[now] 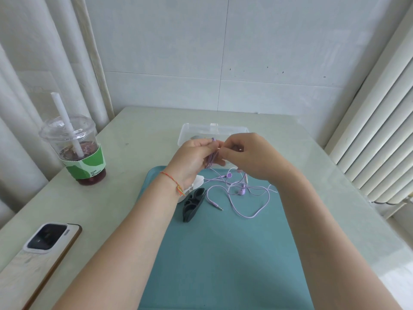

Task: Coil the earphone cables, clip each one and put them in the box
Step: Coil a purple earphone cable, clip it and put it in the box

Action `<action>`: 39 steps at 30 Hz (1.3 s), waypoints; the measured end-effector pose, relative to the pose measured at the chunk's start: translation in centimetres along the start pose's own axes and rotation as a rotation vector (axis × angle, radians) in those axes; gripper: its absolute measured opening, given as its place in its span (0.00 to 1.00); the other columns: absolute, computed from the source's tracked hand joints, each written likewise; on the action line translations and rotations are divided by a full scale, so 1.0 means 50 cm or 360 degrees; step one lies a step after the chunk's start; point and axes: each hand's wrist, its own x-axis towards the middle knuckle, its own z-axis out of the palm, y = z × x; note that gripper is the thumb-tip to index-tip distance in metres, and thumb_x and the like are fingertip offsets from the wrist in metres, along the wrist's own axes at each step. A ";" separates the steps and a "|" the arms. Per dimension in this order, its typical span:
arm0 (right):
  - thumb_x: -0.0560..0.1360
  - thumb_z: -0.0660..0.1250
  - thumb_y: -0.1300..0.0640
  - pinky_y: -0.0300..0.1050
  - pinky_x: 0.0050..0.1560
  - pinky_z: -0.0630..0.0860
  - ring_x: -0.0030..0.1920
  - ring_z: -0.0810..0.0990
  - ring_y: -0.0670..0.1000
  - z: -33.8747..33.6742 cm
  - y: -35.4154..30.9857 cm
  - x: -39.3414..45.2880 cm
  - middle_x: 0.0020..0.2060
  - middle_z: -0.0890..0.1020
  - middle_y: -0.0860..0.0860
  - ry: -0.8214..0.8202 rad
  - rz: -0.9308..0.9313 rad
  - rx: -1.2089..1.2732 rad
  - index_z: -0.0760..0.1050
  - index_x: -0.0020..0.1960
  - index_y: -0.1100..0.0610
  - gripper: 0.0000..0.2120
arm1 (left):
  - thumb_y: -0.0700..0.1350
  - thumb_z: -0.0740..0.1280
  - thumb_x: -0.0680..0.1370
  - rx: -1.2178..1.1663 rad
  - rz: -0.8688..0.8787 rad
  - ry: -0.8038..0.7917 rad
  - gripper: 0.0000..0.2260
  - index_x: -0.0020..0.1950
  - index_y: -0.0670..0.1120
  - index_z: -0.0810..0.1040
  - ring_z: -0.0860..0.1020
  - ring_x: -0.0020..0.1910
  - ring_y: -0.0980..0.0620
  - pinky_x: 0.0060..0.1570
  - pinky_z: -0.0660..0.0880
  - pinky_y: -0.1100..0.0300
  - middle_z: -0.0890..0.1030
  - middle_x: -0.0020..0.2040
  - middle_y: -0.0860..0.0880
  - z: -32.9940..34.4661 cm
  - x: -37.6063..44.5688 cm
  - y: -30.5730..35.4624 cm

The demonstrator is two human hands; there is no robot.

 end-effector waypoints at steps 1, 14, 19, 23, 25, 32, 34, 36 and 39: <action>0.76 0.66 0.52 0.52 0.41 0.80 0.34 0.76 0.57 -0.005 0.001 0.000 0.37 0.81 0.56 0.0032 -0.0014 0.0003 0.80 0.42 0.56 0.09 | 0.37 0.59 0.82 0.0030 -0.0024 -0.0032 0.09 0.49 0.37 0.79 0.77 0.28 0.53 0.37 0.76 0.64 0.80 0.31 0.48 0.001 0.000 0.000; 0.75 0.70 0.54 0.33 0.27 0.63 0.27 0.66 0.43 -0.014 0.025 0.015 0.30 0.73 0.50 0.0438 0.0017 0.0278 0.80 0.43 0.57 0.05 | 0.43 0.57 0.83 -0.0160 -0.0278 -0.0413 0.15 0.44 0.43 0.80 0.60 0.27 0.55 0.43 0.79 0.58 0.61 0.30 0.52 0.005 -0.013 0.013; 0.78 0.65 0.57 0.35 0.27 0.66 0.28 0.69 0.47 -0.006 0.027 0.015 0.29 0.76 0.50 0.0305 0.0006 0.0305 0.79 0.41 0.51 0.08 | 0.45 0.56 0.82 -0.0648 -0.0309 -0.0427 0.13 0.44 0.43 0.77 0.62 0.25 0.56 0.48 0.78 0.57 0.62 0.28 0.53 -0.002 -0.006 0.021; 0.79 0.62 0.59 0.34 0.29 0.68 0.27 0.72 0.47 0.011 0.029 0.017 0.27 0.76 0.49 0.0173 0.0020 0.0225 0.77 0.41 0.57 0.10 | 0.44 0.57 0.81 -0.1007 -0.0320 -0.0464 0.12 0.43 0.43 0.77 0.65 0.25 0.56 0.46 0.78 0.59 0.65 0.27 0.53 -0.006 -0.006 0.023; 0.79 0.60 0.60 0.40 0.33 0.73 0.27 0.75 0.47 0.022 0.028 0.017 0.29 0.77 0.50 0.0071 0.0030 0.0156 0.75 0.39 0.58 0.11 | 0.43 0.58 0.79 -0.1172 -0.0303 -0.0423 0.13 0.41 0.42 0.79 0.69 0.25 0.56 0.44 0.79 0.58 0.69 0.28 0.52 -0.005 -0.006 0.026; 0.75 0.62 0.61 0.41 0.48 0.78 0.39 0.84 0.48 0.050 0.021 0.010 0.38 0.84 0.51 -0.0344 0.0077 0.0040 0.79 0.43 0.60 0.08 | 0.43 0.59 0.82 -0.1157 -0.0001 -0.0104 0.13 0.51 0.40 0.81 0.81 0.58 0.41 0.64 0.73 0.47 0.83 0.56 0.42 -0.009 -0.006 0.025; 0.74 0.61 0.62 0.40 0.48 0.78 0.39 0.84 0.49 0.052 0.018 0.009 0.39 0.84 0.52 -0.0366 0.0108 0.0073 0.78 0.45 0.63 0.08 | 0.44 0.58 0.83 -0.1041 0.0056 -0.0030 0.11 0.55 0.41 0.78 0.78 0.63 0.42 0.68 0.70 0.49 0.82 0.58 0.44 -0.010 -0.003 0.023; 0.74 0.58 0.64 0.39 0.44 0.79 0.36 0.83 0.49 0.052 0.014 0.008 0.38 0.84 0.51 -0.0398 0.0145 0.0106 0.78 0.46 0.61 0.09 | 0.44 0.57 0.83 -0.0899 0.0120 0.0057 0.11 0.55 0.43 0.78 0.78 0.64 0.44 0.68 0.69 0.51 0.82 0.58 0.46 -0.009 0.001 0.021; 0.74 0.57 0.64 0.39 0.39 0.76 0.34 0.80 0.47 0.050 0.011 0.005 0.38 0.82 0.48 -0.0459 0.0170 0.0024 0.78 0.44 0.55 0.12 | 0.43 0.58 0.83 -0.0607 0.0249 0.0191 0.10 0.53 0.43 0.79 0.79 0.62 0.46 0.65 0.72 0.56 0.82 0.57 0.45 -0.006 0.005 0.014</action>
